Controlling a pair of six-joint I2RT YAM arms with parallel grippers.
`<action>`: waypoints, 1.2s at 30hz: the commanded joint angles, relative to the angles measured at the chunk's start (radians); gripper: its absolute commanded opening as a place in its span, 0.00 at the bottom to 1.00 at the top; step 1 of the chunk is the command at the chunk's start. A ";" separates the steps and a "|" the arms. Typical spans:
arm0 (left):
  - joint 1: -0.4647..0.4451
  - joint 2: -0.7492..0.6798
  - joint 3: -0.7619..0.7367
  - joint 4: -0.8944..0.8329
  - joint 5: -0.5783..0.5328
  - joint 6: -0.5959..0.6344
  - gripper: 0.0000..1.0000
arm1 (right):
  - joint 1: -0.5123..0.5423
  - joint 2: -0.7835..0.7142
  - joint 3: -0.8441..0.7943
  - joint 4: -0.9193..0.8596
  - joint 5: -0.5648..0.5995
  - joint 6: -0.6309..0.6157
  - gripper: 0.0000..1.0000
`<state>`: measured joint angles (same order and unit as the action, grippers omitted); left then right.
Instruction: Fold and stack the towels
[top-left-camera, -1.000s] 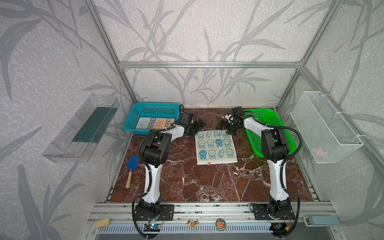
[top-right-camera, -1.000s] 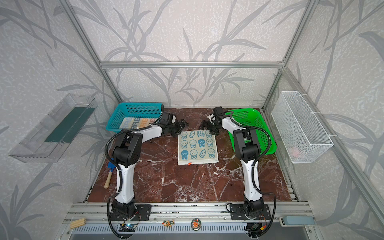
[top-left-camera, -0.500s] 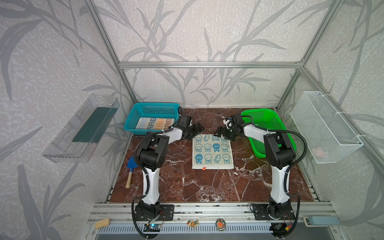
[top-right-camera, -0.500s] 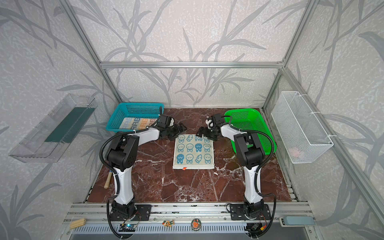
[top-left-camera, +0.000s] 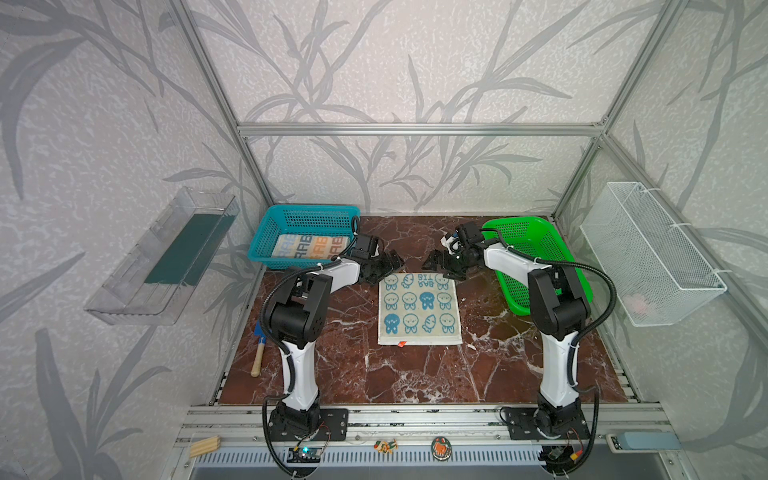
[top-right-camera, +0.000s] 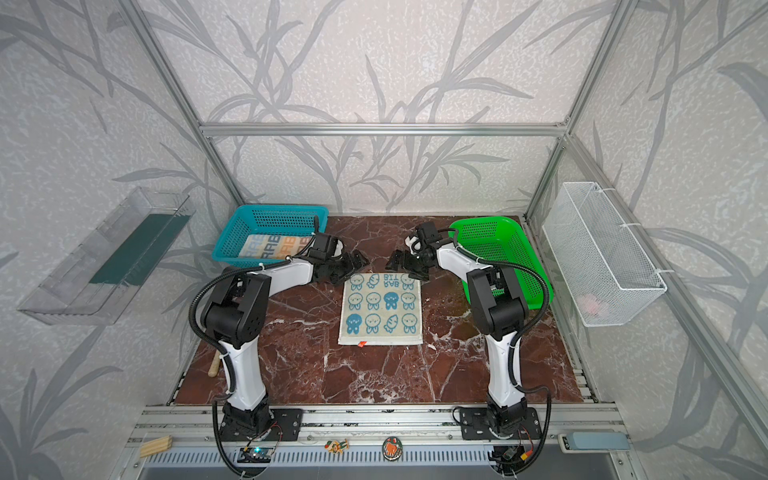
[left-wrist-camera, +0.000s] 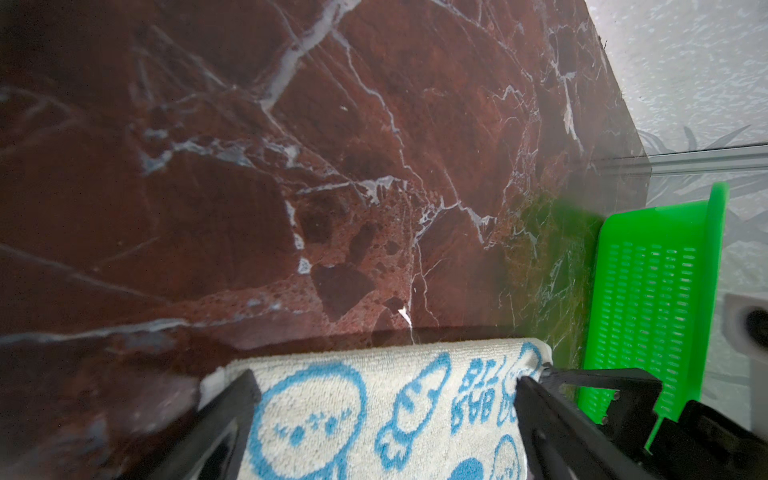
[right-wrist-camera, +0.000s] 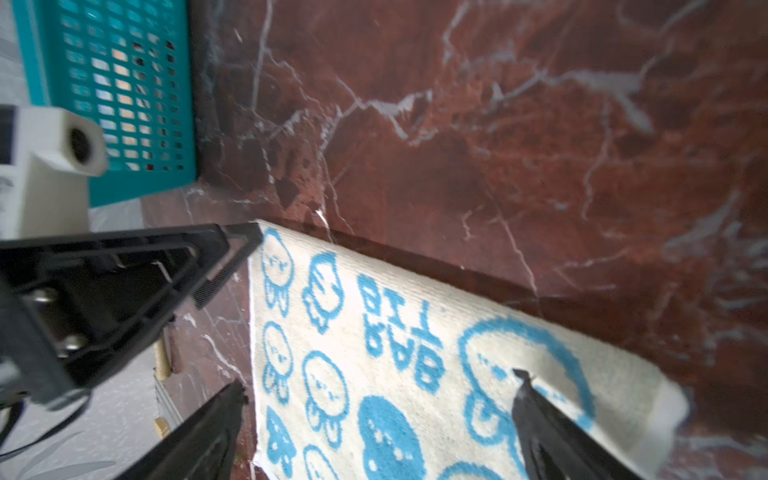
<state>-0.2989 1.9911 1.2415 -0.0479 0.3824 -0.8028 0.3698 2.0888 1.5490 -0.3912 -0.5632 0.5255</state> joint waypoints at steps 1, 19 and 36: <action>0.007 0.008 -0.031 -0.094 -0.042 0.002 0.99 | 0.017 0.030 0.061 0.013 -0.056 0.062 0.99; 0.008 -0.003 -0.071 -0.060 -0.035 -0.016 0.99 | 0.064 0.191 0.064 0.350 -0.181 0.386 0.99; 0.010 0.009 -0.076 -0.064 -0.039 -0.007 0.99 | -0.039 0.150 -0.024 0.189 -0.155 0.200 0.99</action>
<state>-0.2970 1.9762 1.2076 -0.0097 0.3828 -0.8047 0.3698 2.2597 1.5604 -0.0628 -0.7719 0.8108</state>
